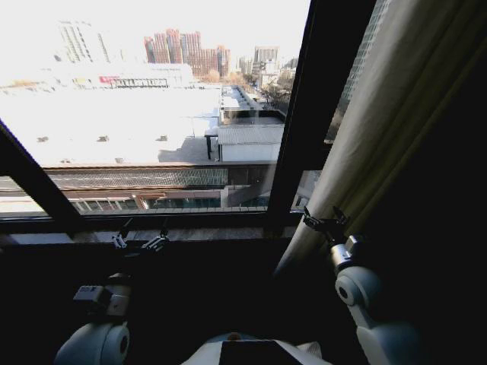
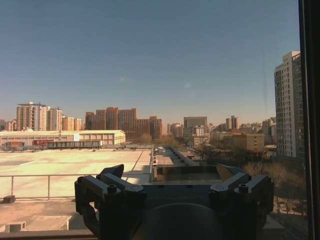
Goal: Open the curtains by pulling them apart, changing their state from closed to fully open.
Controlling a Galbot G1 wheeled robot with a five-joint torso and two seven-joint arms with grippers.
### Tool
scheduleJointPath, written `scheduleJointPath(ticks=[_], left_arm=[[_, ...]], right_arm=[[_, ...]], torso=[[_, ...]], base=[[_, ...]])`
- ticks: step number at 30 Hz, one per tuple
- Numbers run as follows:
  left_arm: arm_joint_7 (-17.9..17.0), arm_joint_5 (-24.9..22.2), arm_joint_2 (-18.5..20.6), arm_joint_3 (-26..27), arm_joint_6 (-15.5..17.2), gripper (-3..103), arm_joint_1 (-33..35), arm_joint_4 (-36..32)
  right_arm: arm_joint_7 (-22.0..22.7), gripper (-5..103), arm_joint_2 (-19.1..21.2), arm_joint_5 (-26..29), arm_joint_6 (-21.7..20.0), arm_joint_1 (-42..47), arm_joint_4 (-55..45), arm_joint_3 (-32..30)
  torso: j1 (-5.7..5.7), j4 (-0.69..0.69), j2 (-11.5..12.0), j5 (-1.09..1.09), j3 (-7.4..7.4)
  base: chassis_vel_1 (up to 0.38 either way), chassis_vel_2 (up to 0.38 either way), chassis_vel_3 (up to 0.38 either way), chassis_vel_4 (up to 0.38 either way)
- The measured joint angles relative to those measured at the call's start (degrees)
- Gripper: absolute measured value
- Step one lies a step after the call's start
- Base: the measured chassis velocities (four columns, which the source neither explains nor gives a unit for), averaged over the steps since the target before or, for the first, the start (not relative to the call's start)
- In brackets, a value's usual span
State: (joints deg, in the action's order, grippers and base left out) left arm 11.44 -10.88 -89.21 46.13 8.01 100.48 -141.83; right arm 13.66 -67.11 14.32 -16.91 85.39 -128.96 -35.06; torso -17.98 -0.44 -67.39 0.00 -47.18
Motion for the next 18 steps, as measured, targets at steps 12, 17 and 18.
scheduleJointPath(ticks=[12, 17, 18], left_arm=[[0.04, -0.06, 0.48, -0.29, -2.45, 100, -0.64, 2.93], [0.05, -0.05, 0.74, -0.24, -2.69, 100, -0.96, 3.15], [0.05, -0.05, 0.79, -0.23, -2.70, 100, -1.11, 3.22]], right_arm=[[-0.17, 100, -2.14, -5.84, 1.38, -0.43, -0.41, 3.40], [-0.17, 100, -1.99, -6.08, 1.43, -0.68, -0.72, 3.61], [-0.17, 100, -1.94, -6.08, 1.43, -0.83, -0.72, 3.66]], torso=[[0.00, 0.01, 0.00, 0.02, -0.01], [0.00, 0.00, 0.00, 0.02, -0.01], [0.00, 0.00, 0.00, 0.01, -0.01]], base=[[0.038, 0.035, -0.032, -0.039], [0.183, 0.168, -0.189, -0.189], [0.243, 0.200, -0.204, -0.218]])
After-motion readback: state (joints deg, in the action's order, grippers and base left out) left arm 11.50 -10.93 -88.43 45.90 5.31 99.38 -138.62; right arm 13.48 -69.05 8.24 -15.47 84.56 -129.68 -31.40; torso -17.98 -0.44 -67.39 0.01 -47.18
